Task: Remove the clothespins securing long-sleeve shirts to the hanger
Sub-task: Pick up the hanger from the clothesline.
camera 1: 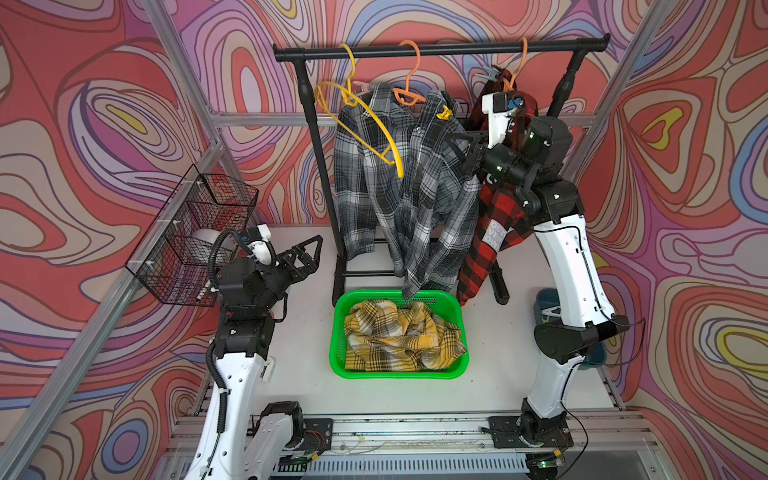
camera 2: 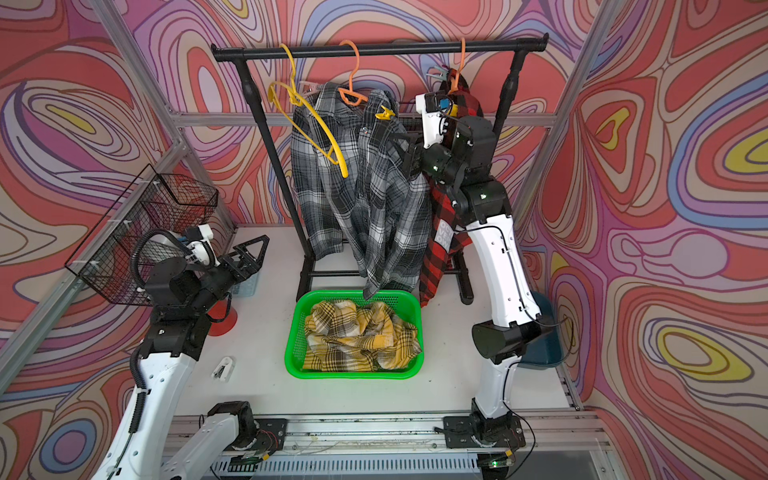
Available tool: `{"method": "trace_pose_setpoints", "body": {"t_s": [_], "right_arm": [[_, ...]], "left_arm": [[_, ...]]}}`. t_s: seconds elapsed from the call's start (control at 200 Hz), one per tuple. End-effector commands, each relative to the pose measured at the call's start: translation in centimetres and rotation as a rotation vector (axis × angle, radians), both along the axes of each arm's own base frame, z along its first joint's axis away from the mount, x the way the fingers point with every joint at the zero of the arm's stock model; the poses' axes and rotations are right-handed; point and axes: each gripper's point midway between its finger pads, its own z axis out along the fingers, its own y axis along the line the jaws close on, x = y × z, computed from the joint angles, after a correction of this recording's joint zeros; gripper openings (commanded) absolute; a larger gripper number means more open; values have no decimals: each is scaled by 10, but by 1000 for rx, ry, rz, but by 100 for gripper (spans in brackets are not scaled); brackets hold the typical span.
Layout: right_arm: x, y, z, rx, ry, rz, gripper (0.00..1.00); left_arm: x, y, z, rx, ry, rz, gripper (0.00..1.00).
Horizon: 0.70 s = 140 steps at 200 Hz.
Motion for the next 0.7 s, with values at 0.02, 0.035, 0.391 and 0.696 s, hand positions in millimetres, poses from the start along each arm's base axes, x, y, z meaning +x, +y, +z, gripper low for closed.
{"method": "trace_pose_setpoints", "body": {"t_s": [0.02, 0.035, 0.391, 0.696], "right_arm": [[-18, -17, 40, 58, -104, -54, 0], [-19, -18, 42, 62, -108, -60, 0], [-44, -32, 82, 115, -232, -98, 0], [-64, -39, 95, 123, -264, -108, 0]], "left_arm": [[1, 0, 6, -15, -28, -8, 100], [1, 0, 6, -17, -29, -7, 100], [5, -2, 6, -40, -22, -21, 100], [7, -4, 6, -56, -19, -29, 100]]}}
